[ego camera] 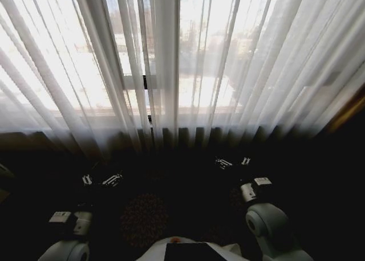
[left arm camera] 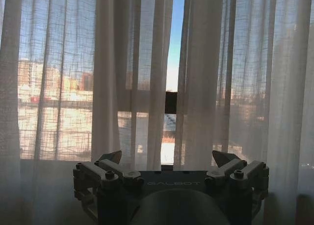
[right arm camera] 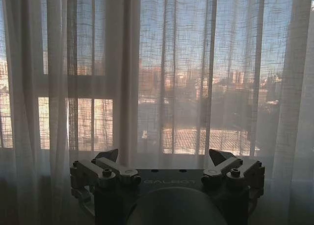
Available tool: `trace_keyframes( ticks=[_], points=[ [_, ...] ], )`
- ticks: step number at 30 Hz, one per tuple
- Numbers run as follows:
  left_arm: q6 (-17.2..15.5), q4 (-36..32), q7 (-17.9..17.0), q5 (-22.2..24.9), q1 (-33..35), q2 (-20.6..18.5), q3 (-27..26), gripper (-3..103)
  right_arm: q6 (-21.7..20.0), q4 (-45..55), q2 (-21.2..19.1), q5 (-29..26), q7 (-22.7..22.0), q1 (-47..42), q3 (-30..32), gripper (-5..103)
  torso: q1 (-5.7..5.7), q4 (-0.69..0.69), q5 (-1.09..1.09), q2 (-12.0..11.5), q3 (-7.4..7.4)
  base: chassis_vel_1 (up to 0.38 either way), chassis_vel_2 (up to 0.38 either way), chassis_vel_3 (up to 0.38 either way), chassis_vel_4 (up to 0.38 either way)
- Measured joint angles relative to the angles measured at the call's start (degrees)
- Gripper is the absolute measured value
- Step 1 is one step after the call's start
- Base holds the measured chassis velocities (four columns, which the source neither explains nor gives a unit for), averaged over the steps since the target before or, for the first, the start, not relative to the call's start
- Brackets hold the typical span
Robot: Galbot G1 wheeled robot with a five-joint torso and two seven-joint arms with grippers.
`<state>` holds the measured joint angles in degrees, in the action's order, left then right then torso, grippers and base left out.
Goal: Open the curtains by pulling them apart, changing their state from closed to fully open.
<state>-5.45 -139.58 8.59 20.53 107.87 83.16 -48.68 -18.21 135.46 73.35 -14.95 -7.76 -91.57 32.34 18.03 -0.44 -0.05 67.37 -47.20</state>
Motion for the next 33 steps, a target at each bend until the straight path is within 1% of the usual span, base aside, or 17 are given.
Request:
trace_keyframes(
  ticks=[5, 23, 33],
  points=[
    [0.16, 0.09, 0.13, -0.2, 0.04, 0.06, 0.11, 100, 0.03, -0.01, 0.02, 0.0, 0.0, -0.03, 0.0, 100, -0.04, 0.01, 0.08, 0.01, 0.02, -0.003, 0.312, -0.006, -0.298],
    [0.64, 0.23, 0.44, -0.64, 0.26, 0.28, 0.4, 100, 0.07, -0.28, 0.15, 0.0, 0.06, 0.04, -0.27, 100, -0.04, 0.0, 0.06, 0.01, 0.01, 0.008, 0.275, 0.0, -0.272],
    [1.6, 0.27, 0.92, -0.72, 0.69, 0.32, 0.24, 100, 0.09, -0.57, 0.46, 0.01, 0.12, 0.34, -0.89, 100, -0.05, 0.0, 0.06, 0.02, 0.01, -0.006, 0.27, -0.002, -0.269]
  ],
)
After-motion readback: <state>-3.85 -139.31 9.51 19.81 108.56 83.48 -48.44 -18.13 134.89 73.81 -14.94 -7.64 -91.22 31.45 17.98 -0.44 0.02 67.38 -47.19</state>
